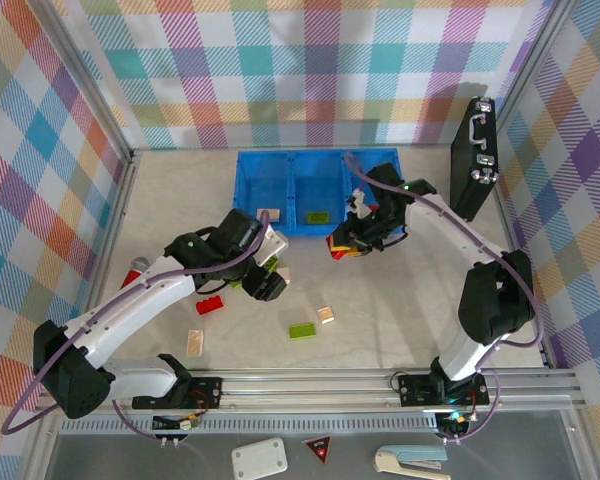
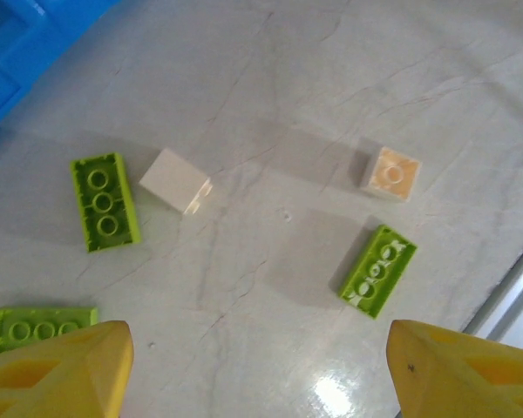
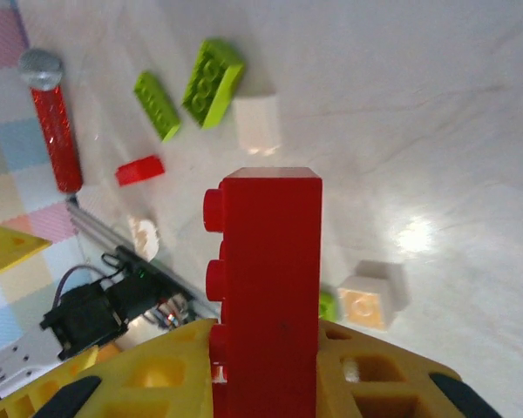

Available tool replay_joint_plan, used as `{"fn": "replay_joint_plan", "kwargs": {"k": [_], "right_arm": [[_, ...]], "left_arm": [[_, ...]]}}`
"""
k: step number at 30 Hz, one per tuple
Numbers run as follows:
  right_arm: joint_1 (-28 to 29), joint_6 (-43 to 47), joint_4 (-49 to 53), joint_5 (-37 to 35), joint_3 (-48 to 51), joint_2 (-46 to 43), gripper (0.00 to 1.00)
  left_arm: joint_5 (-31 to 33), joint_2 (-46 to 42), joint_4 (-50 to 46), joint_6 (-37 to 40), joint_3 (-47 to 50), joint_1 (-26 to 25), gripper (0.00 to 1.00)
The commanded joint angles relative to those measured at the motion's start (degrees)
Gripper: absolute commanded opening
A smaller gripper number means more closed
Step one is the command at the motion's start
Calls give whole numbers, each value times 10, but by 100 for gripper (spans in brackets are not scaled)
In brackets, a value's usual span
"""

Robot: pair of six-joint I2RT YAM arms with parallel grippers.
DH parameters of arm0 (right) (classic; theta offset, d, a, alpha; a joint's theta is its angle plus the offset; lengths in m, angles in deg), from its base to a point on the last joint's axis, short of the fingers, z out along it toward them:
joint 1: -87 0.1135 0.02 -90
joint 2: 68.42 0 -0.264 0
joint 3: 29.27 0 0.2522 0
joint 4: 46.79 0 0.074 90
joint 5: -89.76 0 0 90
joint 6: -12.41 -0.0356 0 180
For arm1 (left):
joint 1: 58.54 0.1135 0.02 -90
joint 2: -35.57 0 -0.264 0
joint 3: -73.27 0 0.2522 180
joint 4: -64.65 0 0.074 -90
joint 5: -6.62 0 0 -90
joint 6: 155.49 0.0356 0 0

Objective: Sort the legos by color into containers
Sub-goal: Place the lego in the container.

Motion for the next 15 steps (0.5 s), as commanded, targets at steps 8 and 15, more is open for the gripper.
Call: {"fn": "replay_joint_plan", "kwargs": {"k": [8,15], "right_arm": [[-80,93,67,-160,-125,78,24],[-100,119,72,-199,-236,173,24]], "left_arm": [[27,1,20,-17,38,27,76],[34,23,32,-15,40,31,75]]}}
